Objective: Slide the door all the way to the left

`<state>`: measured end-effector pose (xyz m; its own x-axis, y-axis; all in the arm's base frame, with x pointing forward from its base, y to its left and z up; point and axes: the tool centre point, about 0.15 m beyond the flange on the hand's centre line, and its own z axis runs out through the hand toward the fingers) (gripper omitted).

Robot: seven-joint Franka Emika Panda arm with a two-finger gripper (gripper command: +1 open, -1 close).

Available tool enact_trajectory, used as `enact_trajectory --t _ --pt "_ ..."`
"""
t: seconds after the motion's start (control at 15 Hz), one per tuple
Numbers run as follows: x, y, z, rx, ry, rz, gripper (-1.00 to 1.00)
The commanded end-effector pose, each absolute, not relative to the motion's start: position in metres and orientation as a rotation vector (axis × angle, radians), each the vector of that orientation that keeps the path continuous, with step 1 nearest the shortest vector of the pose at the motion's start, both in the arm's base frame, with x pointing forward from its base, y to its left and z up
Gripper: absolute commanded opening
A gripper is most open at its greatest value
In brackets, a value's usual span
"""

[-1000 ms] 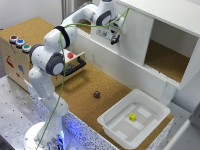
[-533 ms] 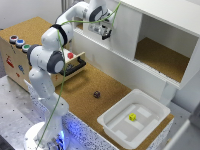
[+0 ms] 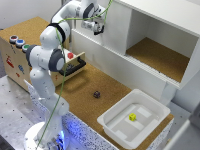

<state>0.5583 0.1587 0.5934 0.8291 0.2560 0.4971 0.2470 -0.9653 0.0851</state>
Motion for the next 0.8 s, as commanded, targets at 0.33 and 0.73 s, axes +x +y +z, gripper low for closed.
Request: enact_trajectory --t 0.33,0.73 --pt "0.477 0.173 0.571 2.909 0.041 0.937 1.0" --pt "0.426 0.162 0.544 2.978 -0.074 0.869 1.0"
